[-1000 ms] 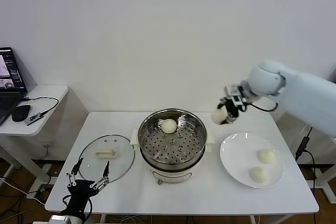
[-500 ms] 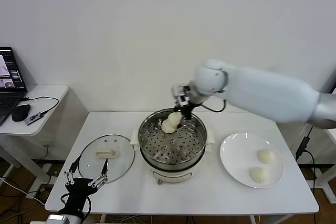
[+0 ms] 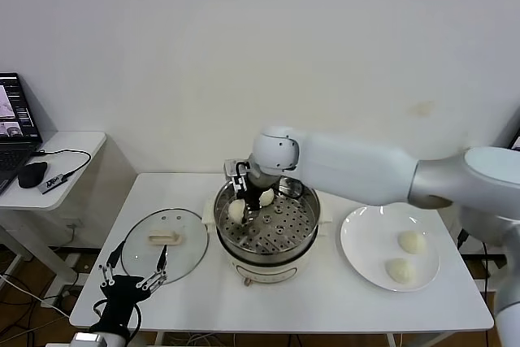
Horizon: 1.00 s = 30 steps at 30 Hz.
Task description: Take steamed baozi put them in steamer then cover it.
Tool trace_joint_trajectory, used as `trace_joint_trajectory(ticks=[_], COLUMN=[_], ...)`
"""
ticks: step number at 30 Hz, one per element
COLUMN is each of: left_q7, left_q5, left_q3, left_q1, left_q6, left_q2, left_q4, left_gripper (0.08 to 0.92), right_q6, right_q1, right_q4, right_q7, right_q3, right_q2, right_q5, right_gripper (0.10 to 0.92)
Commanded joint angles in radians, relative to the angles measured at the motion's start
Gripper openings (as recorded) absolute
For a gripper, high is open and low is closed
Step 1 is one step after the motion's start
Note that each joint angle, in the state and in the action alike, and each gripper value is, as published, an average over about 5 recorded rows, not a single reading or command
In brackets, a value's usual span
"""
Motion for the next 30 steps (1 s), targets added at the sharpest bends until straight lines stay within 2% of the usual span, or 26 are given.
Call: trace_joint_trajectory(ticks=[1, 12, 15, 19, 22, 30], left_q7=[0.001, 0.001, 0.001, 0.001, 0.001, 0.002], left_q5=[0.000, 0.001, 0.000, 0.000, 0.000, -0.005], left_q3=[0.002, 0.004, 0.005, 0.006, 0.006, 0.006], left_q1=[-0.006, -0.009, -0.009, -0.009, -0.009, -0.015], left_q6=[0.000, 0.000, 0.000, 0.000, 0.000, -0.001], left_q2=[0.001, 0.005, 0.004, 0.003, 0.003, 0.008], left_q4=[0.004, 0.007, 0.008, 0.008, 0.009, 0.019], left_gripper=[0.823, 0.823, 0.823, 0.823, 0.823, 0.823], right_q6=[-0.013, 0.014, 0.032, 0.078, 0.147, 0.235], right_q1=[-0.046, -0.064, -0.054, -0.027, 0.001, 0.132], right_q4=[-0.063, -0.097, -0.090, -0.078, -0.051, 0.079], right_q7=[0.013, 0.008, -0.015, -0.057, -0.113, -0.196], right_q3=[0.003, 0.026, 0.021, 0.016, 0.017, 0.001], right_q2=[0.057, 0.068, 0.062, 0.042, 0.007, -0.185], right_q5=[-0.015, -0.035, -0.058, -0.098, -0.129, -0.164], right_gripper=[0.611, 0.614, 0.655, 0.763, 0.811, 0.823])
